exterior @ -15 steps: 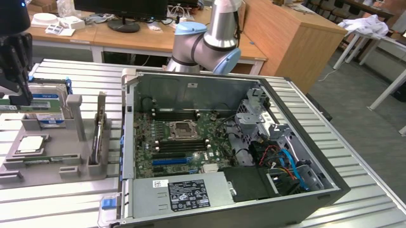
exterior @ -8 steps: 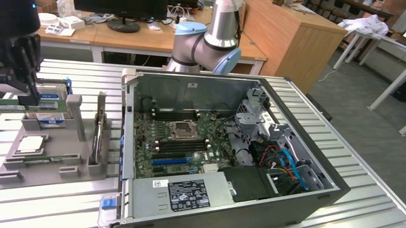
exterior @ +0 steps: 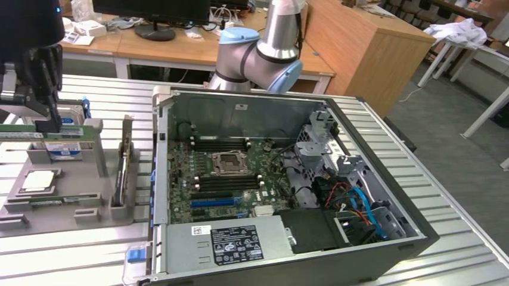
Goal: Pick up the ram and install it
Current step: 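Pick up the ram and move it above insertion slot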
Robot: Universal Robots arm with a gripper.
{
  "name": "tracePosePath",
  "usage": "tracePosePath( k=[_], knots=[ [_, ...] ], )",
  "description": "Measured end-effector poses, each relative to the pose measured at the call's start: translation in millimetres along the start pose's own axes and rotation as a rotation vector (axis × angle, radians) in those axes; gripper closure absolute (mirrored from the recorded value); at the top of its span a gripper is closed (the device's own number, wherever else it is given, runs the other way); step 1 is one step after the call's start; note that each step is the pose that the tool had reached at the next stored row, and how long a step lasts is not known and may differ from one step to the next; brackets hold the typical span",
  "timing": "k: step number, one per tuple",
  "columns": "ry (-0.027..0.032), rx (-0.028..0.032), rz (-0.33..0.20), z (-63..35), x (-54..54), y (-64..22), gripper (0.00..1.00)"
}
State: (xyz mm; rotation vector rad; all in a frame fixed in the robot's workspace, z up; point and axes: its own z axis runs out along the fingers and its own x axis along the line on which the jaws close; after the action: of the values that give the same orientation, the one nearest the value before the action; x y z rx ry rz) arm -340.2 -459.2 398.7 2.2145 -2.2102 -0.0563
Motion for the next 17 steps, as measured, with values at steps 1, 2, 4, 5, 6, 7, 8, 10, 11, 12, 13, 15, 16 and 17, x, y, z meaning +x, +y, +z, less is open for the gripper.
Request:
tracePosePath(
  k=[1, 2, 4, 5, 6, 7, 8, 10, 11, 12, 13, 15, 16, 17],
  knots=[
    [0.0, 0.0, 0.0, 0.0, 0.0, -1.2, 0.88],
    [0.0, 0.0, 0.0, -0.1, 0.0, -2.5, 0.88],
    [0.0, 0.0001, 0.0, -0.1, 0.1, -5.4, 0.88],
    [-0.0001, 0.0001, 0.0, -0.2, 0.2, -6.8, 0.88],
    [0.0001, 0.0, 0.0, -0.3, 0.2, -8.2, 0.88],
    [0.0001, 0.0, 0.0, -0.4, 0.3, -9.6, 0.88],
    [0.0, 0.0, 0.0, -0.4, 0.4, -11.0, 0.88],
    [0.0, 0.0, 0.0, -0.5, 0.5, -14.0, 0.88],
    [0.0, 0.0, 0.0, -0.5, 0.6, -15.5, 0.88],
    [0.0001, 0.0, 0.0, -0.6, 0.7, -17.2, 0.88],
    [0.0, 0.0, 0.0, -0.7, 0.8, -18.8, 0.88],
    [0.0, 0.0, 0.0, -0.8, 0.9, -22.0, 0.88],
    [0.0, 0.0, 0.0, -0.8, 1.0, -23.6, 0.88],
    [0.0, 0.0, 0.0, -0.9, 1.0, -25.3, 0.88]
  ],
)
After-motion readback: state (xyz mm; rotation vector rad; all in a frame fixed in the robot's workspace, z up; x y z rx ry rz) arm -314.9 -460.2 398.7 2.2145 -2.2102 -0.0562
